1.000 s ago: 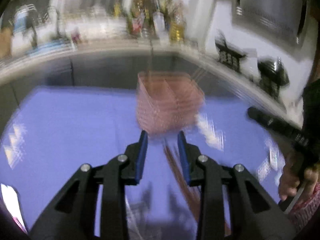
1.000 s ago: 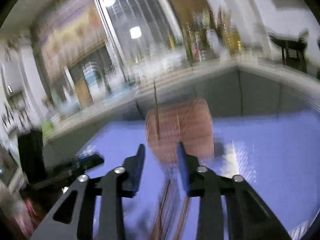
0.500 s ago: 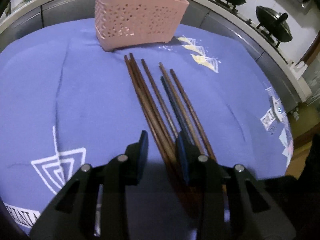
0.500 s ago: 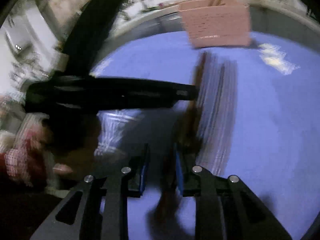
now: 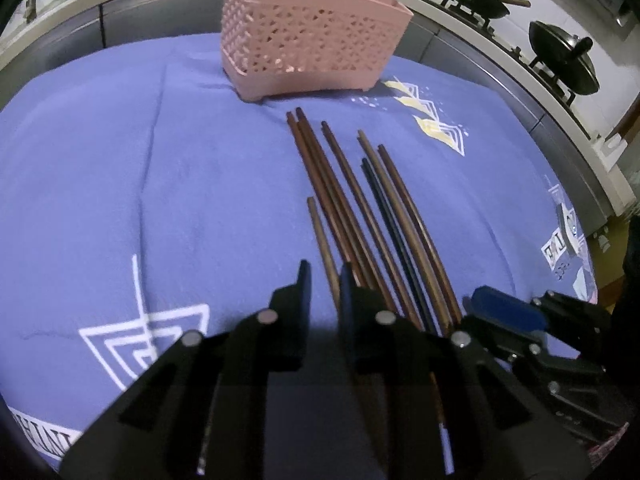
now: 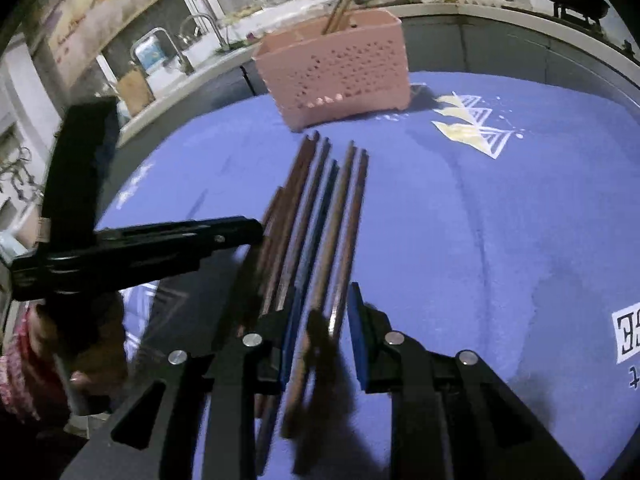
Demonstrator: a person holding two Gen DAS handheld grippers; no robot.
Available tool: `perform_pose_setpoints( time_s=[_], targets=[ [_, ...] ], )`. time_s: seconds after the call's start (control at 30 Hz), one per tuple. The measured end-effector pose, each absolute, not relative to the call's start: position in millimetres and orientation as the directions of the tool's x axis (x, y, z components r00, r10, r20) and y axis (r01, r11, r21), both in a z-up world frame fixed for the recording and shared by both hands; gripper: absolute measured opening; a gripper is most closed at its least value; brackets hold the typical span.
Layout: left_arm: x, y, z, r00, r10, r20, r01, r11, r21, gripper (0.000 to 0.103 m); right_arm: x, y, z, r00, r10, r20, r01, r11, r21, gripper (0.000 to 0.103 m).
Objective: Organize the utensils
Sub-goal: 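Move both open tools back to the chopstick pile, then grasp a chopstick with the left tool while the right tool grasps another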
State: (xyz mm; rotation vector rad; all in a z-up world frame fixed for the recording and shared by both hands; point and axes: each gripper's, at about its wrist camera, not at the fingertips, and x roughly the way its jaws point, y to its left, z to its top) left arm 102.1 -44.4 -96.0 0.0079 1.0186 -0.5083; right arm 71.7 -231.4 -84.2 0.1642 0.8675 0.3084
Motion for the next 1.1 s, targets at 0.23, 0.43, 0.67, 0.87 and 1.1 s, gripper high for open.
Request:
perform_pose_setpoints(
  time_s=[0.23,0.43,0.67,0.87,1.1],
  targets=[
    [99,-62,-95,0.481,-0.309,-0.82,0.424,0.901,-0.091,0.014,68,-225,-89,0.632,0.221,-0.743,-0.181,0.974,0.135,0.025],
    [107,-75,-94,0.522,-0.245,-0.817,0.417,0.909,-0.006,0.013,71,-221,-89,0.64,0.166,-0.75,-0.179,0.982,0.064,0.025],
    [116,-67,-94,0.519,-0.29,-0.804,0.458,0.888,-0.025,0.006,88,-218,-86,0.638,0.163,-0.752,-0.198,0.979,0.043,0.008],
    [123,-24,-92,0.476,-0.337,-0.812,0.455,0.885,-0.101,0.007,79,-247,-84,0.607,0.179,-0.775,-0.174,0.981,0.091,0.007],
    [139,-16,-90,0.43,-0.355,-0.83,0.48,0.869,-0.122,0.008,110,-249,-80,0.575,0.195,-0.795,-0.19,0.976,0.102,0.007]
  ],
)
